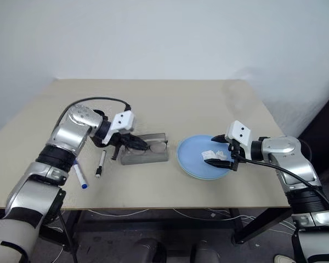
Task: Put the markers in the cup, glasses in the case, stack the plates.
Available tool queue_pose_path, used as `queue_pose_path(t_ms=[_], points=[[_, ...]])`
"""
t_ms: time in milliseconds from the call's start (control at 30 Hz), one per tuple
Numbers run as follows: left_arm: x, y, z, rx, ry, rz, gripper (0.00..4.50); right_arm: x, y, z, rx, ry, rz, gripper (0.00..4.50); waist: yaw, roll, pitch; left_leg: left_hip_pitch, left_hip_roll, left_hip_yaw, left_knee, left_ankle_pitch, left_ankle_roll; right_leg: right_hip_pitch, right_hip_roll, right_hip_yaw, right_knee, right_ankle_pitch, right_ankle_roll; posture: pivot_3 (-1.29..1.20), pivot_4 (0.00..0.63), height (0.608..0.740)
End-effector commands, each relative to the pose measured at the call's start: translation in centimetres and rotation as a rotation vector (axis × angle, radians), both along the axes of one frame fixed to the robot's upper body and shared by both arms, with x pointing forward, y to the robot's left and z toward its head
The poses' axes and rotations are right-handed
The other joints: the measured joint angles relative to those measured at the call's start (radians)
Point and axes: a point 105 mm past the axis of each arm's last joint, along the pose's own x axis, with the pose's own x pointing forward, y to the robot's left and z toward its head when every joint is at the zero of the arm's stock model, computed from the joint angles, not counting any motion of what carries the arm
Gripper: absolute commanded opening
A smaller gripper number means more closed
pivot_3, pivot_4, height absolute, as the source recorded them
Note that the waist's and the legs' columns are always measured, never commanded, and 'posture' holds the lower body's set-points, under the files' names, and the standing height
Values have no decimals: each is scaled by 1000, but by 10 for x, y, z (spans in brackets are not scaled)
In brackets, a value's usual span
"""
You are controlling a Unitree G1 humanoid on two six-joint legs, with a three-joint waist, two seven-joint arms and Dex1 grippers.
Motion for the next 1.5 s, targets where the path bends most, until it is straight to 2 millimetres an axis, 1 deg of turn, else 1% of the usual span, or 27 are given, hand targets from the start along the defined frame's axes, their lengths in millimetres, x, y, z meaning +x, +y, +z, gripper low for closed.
queue_pose_path(t_ms=[33, 167, 267, 367, 533, 667, 900, 1133, 1333, 1500], points=[[7, 2, 22, -43, -56, -2, 7, 4, 3, 13, 11, -54, 7, 4500, 0, 0, 0, 0, 0, 0, 0, 0, 0, 0, 0, 0, 0, 0, 0, 0, 0, 701], [16, 13, 15, -15, -60, 49, 7, 4, 3, 13, 12, -55, 7, 4500, 0, 0, 0, 0, 0, 0, 2, -1, 1, 0, 0, -1, 0, 0, 0, 0, 0, 701], [21, 26, -7, 26, -51, 108, 7, 2, 2, 13, 12, -56, 5, 4500, 0, 0, 0, 0, 0, 0, 2, -1, 1, 0, 0, -1, 0, 1, 1, 0, 0, 701], [21, 27, -21, 32, -47, 116, 7, 0, 1, 13, 12, -53, 4, 4500, 1, -1, 0, -1, 0, 0, 2, -1, 1, 0, -1, -1, 0, 1, 1, 0, 0, 701], [24, 24, -35, 23, -56, 148, 7, -1, 1, 12, 13, -50, 2, 4500, 1, -1, 1, -3, -1, -1, 4, -2, 2, -1, -2, -1, 0, 1, 2, 0, 0, 701], [25, 20, -41, 8, -63, 153, 7, -2, 1, 12, 13, -48, 3, 4500, 0, -1, 1, -11, -1, -1, 7, -2, 2, -6, -2, -1, 0, 3, 5, 0, 0, 701], [22, 17, -50, 12, -56, 138, 7, -4, 2, 11, 16, -45, 6, 4500, 1, -1, 1, -11, -1, 0, 8, -2, 4, -7, -2, -1, 0, 4, 5, 0, 0, 701], [14, 8, -58, -1, -28, 90, 7, -4, 3, 10, 16, -41, 7, 4500, 1, -1, 1, -11, -1, 0, 9, -2, 4, -6, -3, -2, 0, 4, 5, 0, 0, 701], [5, 5, -59, -3, -1, 38, 7, -5, 4, 8, 15, -37, 7, 4500, 1, -1, 1, -11, -2, 0, 9, -3, 4, -6, -3, -2, 0, 5, 3, 0, 0, 701], [0, 8, -58, 17, 16, 18, 7, -5, 4, 8, 12, -36, 7, 4500, 0, -1, 1, -11, -2, 0, 9, -3, 5, -6, -3, -2, 0, 6, 3, 0, 0, 701]])
